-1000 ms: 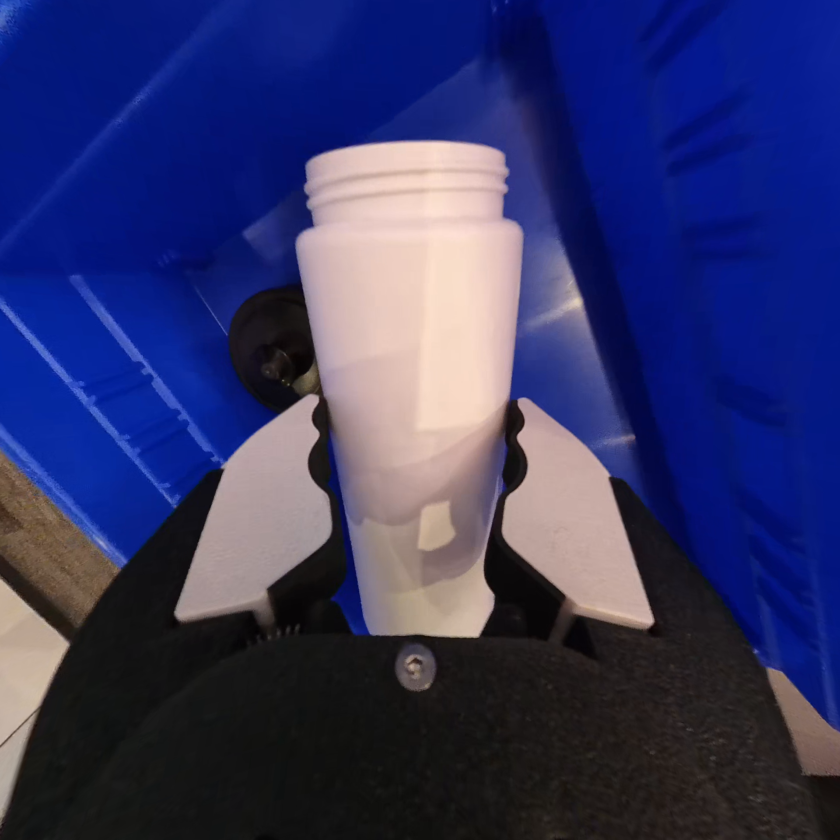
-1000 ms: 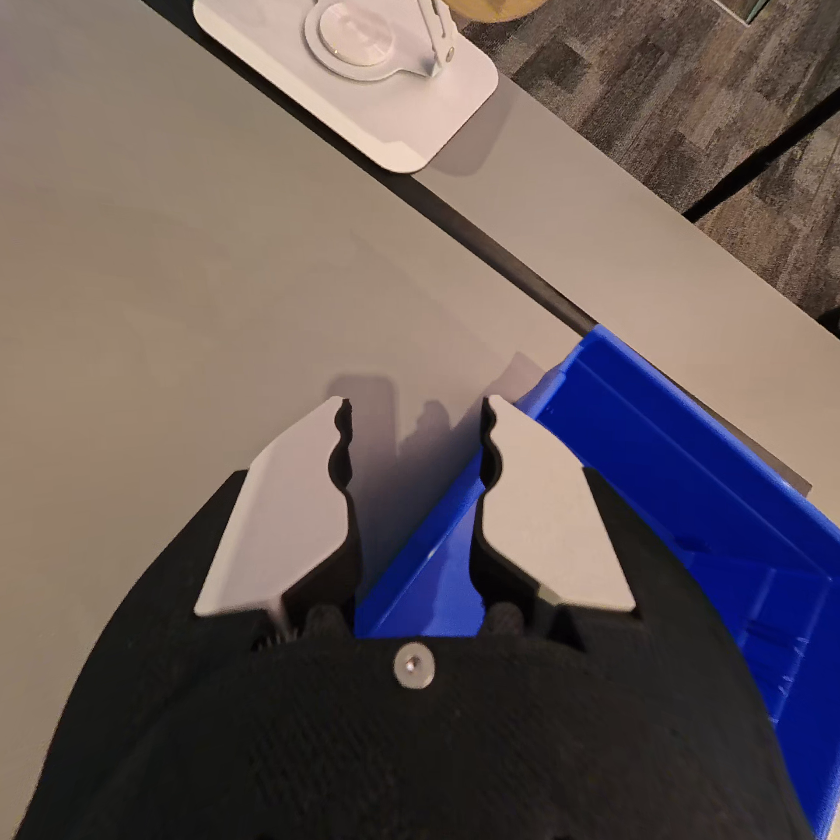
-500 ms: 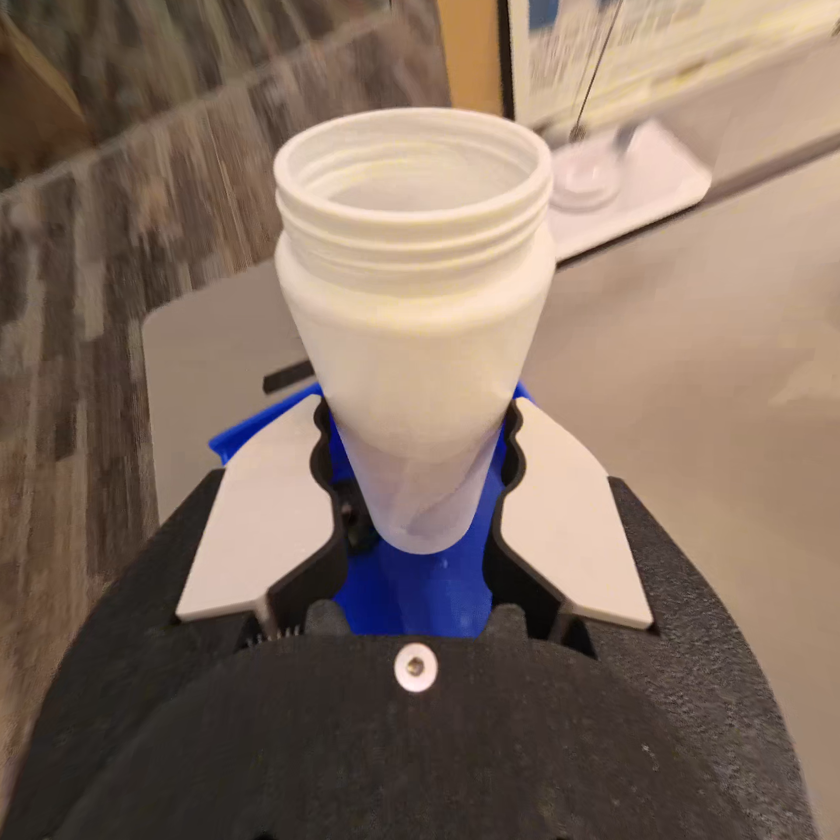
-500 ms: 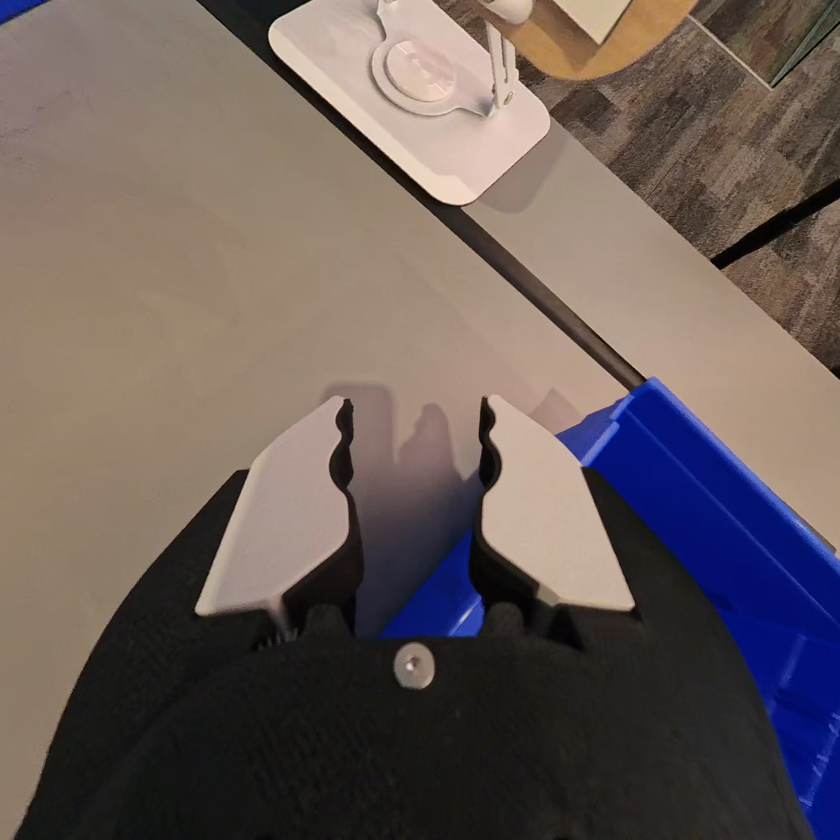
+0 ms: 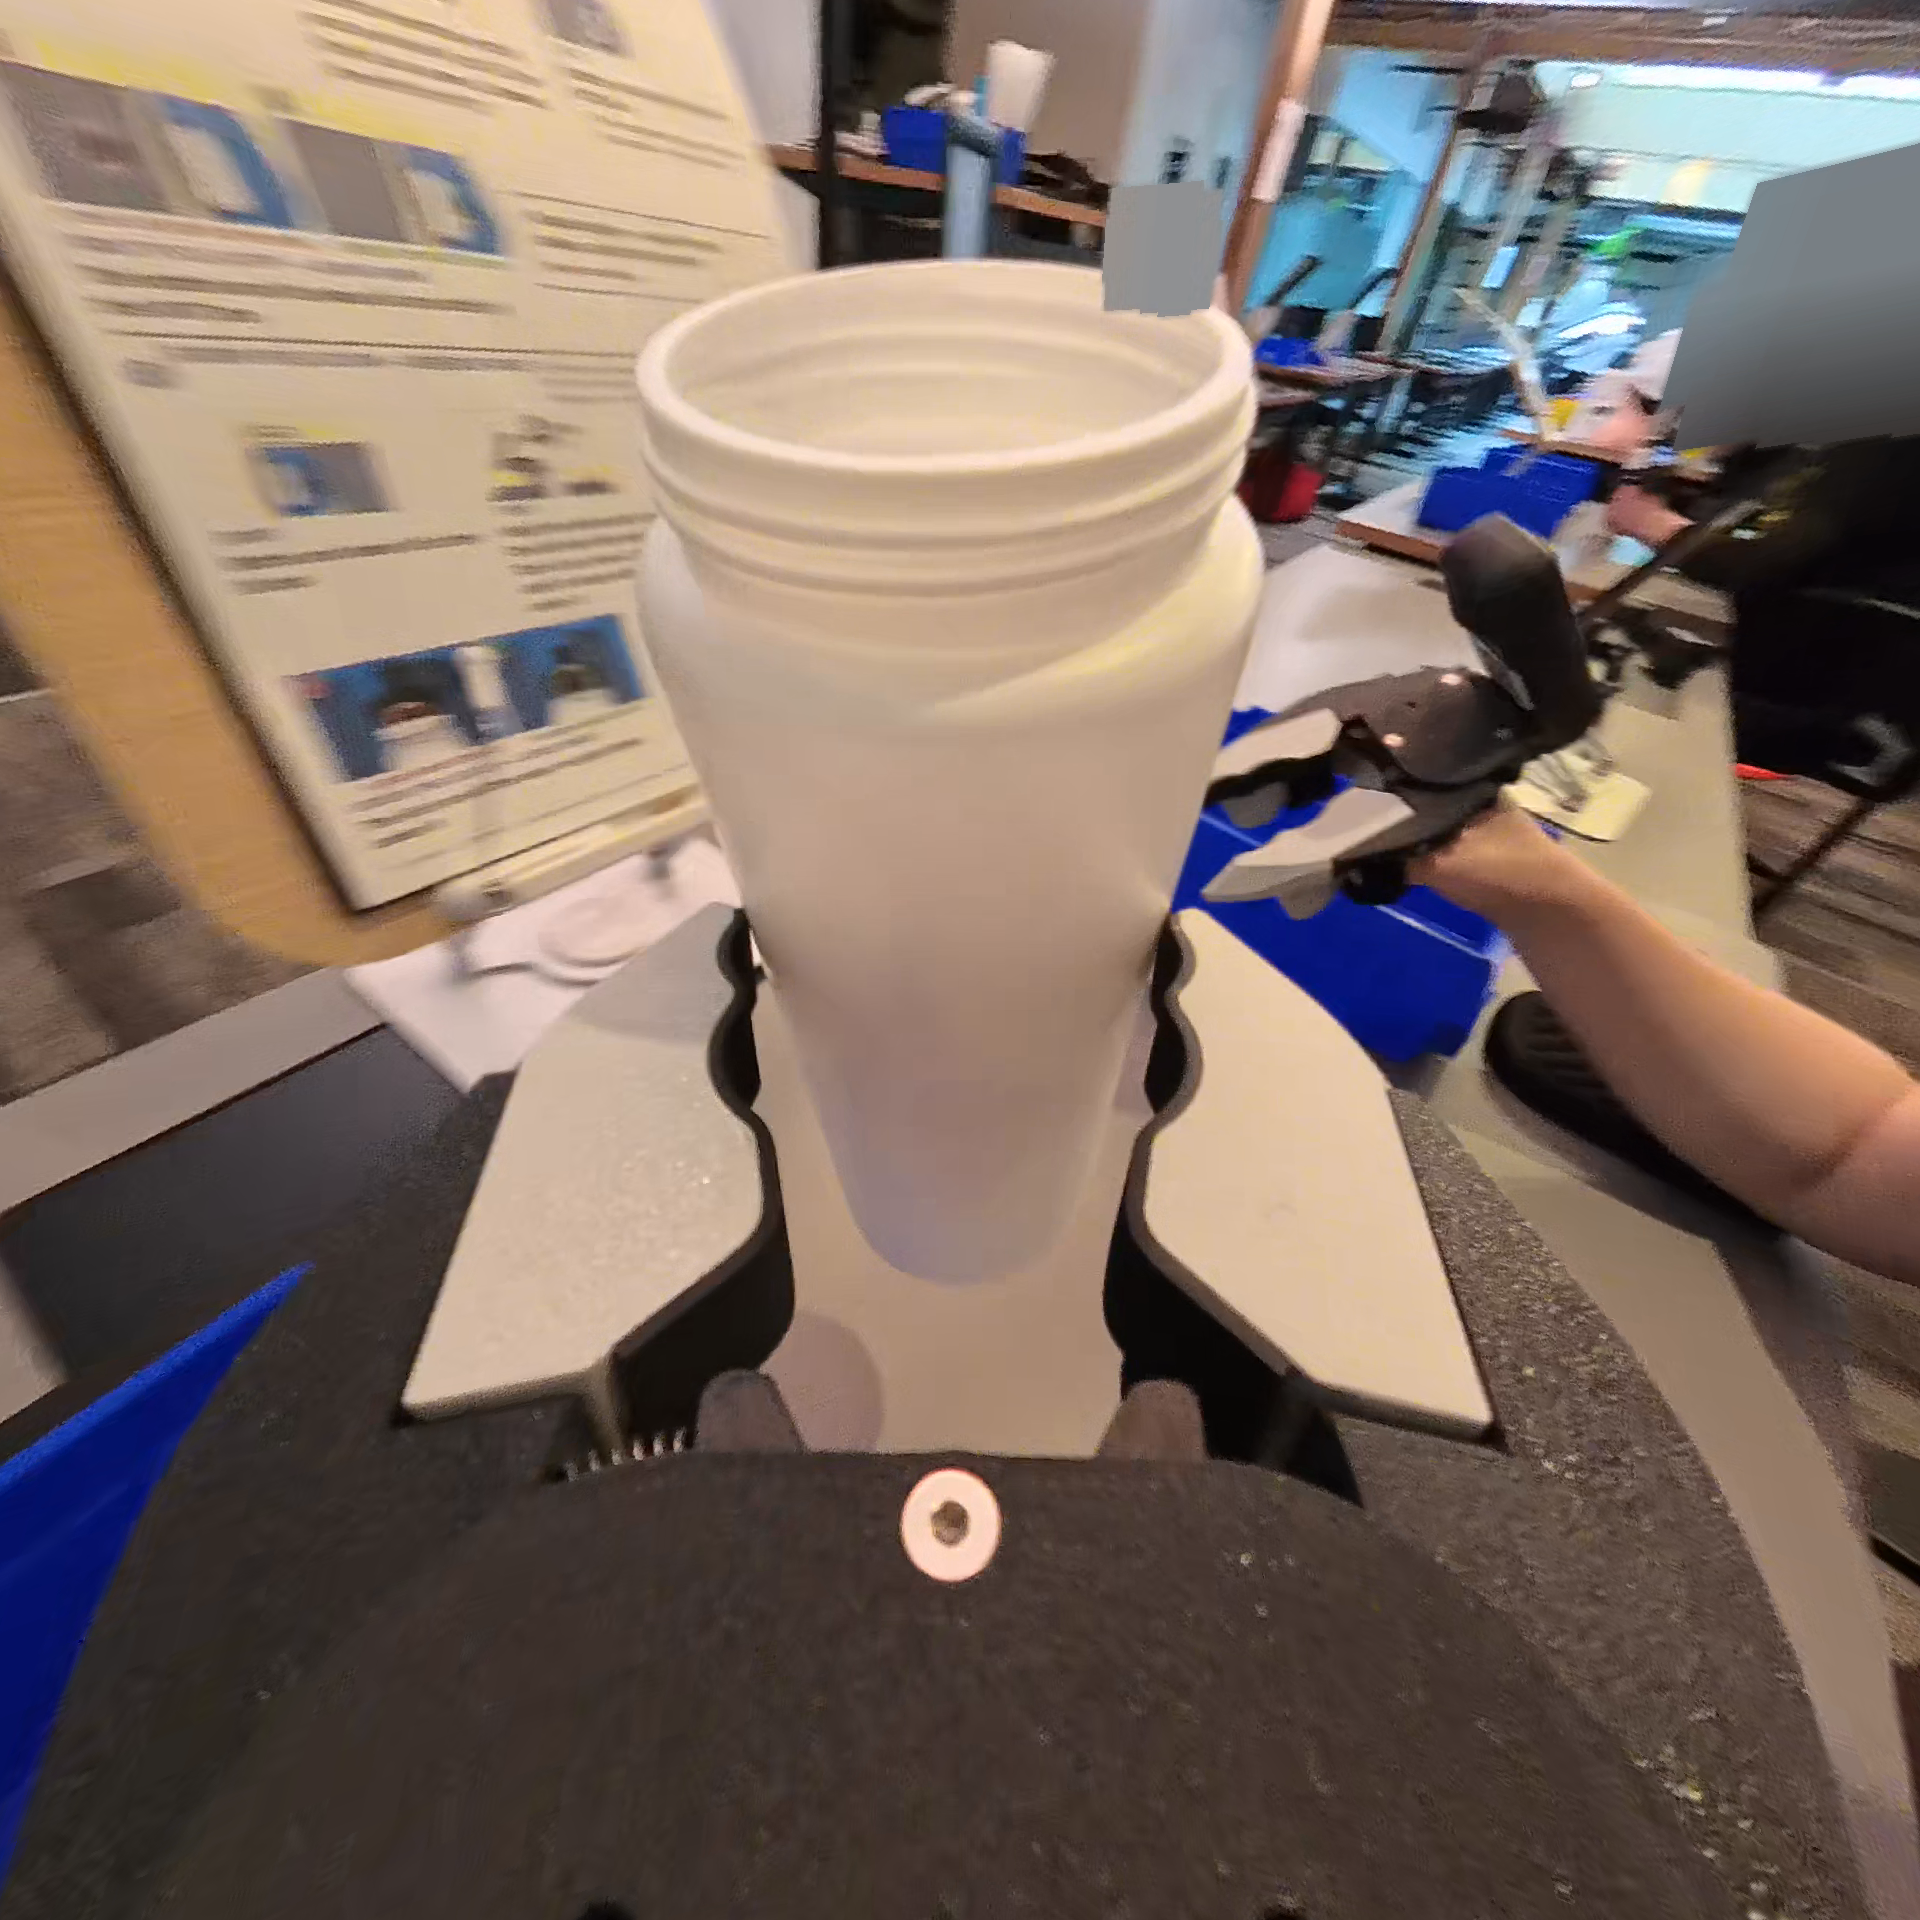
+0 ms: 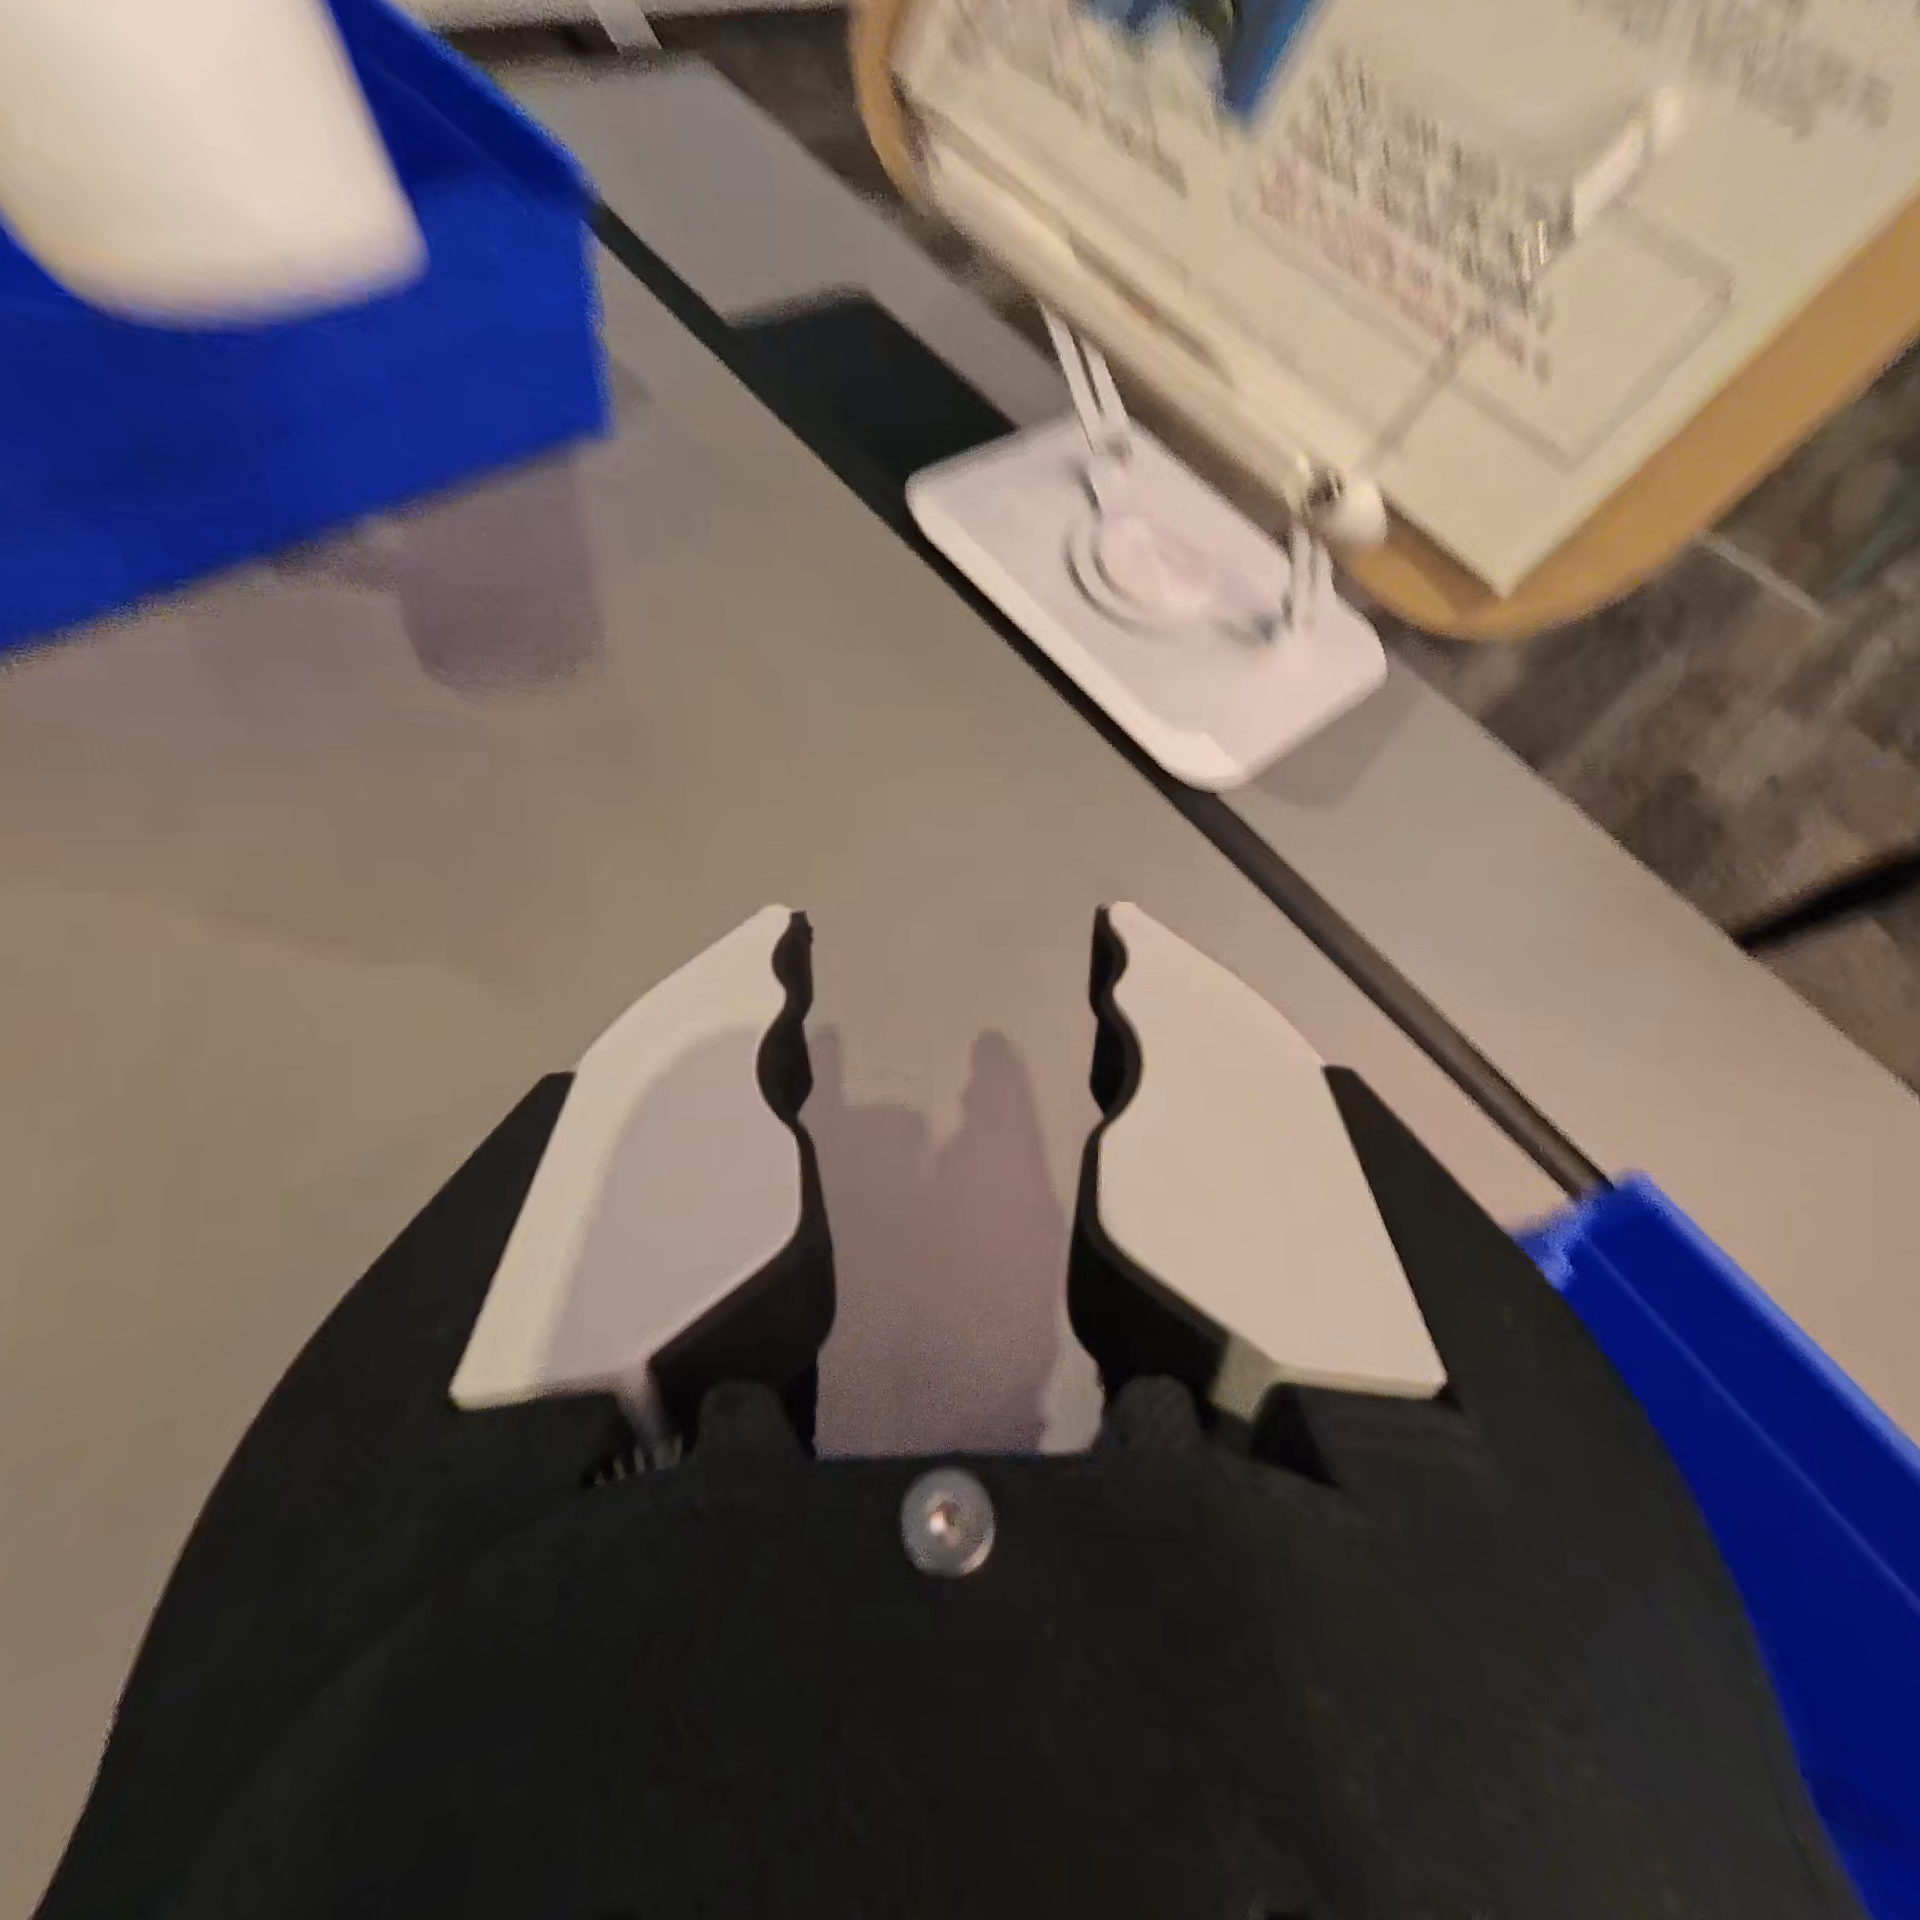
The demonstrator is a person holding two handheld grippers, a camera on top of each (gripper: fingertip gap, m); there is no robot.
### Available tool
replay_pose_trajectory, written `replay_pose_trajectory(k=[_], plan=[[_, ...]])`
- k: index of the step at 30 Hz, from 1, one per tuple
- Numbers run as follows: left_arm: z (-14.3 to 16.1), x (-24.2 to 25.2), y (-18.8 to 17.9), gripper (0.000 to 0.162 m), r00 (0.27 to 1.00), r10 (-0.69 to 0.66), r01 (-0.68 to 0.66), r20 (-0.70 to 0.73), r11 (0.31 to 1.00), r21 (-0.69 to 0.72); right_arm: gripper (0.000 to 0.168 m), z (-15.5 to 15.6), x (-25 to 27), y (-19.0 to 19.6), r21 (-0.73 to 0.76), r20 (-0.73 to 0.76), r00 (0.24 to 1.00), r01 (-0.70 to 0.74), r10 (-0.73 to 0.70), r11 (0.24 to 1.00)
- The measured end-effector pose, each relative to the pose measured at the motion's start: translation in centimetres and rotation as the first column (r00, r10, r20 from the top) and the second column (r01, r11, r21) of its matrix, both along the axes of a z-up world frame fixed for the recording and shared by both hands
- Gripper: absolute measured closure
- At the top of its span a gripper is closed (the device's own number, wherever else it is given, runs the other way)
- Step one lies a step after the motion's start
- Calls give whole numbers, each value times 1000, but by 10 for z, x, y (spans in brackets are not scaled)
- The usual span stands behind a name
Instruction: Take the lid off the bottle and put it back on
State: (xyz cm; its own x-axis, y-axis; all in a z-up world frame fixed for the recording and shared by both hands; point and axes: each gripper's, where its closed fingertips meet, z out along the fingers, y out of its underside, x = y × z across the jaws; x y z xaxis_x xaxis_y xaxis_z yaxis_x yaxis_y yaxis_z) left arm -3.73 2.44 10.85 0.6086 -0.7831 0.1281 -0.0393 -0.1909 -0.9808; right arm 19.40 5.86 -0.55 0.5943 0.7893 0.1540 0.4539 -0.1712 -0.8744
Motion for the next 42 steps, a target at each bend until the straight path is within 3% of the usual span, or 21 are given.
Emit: replay_pose_trajectory(k=[4, 11, 24, 30, 34, 36, 39, 42], plan=[[-30, 71, -9, 88, 996, -84, 85, -32, 996, 18, 115, 29, -21, -26, 69, -100, 983, -146, 152, 987], [-118, 132, -8, 88, 966, -133, 132, -223, 991, -16, 115, 30, -7, -21, 55, -97, 988, -117, 122, 992], [-149, 140, -5, 88, 948, -150, 154, -280, 988, -7, 115, 41, 17, -12, 80, -110, 992, -58, 67, 995], [-148, 143, -9, 86, 950, -152, 166, -274, 986, 30, 115, 44, 25, -11, 90, -102, 993, -44, 53, 995], [-131, 138, -8, 71, 965, -123, 145, -232, 986, 82, 115, 48, 28, -11, 98, -111, 993, -37, 48, 994], [-117, 137, -12, 59, 970, -135, 160, -200, 980, 114, 115, 50, 30, -11, 103, -111, 993, -33, 45, 994], [-86, 126, -16, 61, 981, -126, 146, -149, 980, 134, 115, 53, 32, -13, 117, -116, 992, -35, 49, 993], [-35, 118, -41, 65, 975, -213, 205, 63, 971, 120, 115, 54, 31, -14, 114, -126, 991, -40, 55, 993]])
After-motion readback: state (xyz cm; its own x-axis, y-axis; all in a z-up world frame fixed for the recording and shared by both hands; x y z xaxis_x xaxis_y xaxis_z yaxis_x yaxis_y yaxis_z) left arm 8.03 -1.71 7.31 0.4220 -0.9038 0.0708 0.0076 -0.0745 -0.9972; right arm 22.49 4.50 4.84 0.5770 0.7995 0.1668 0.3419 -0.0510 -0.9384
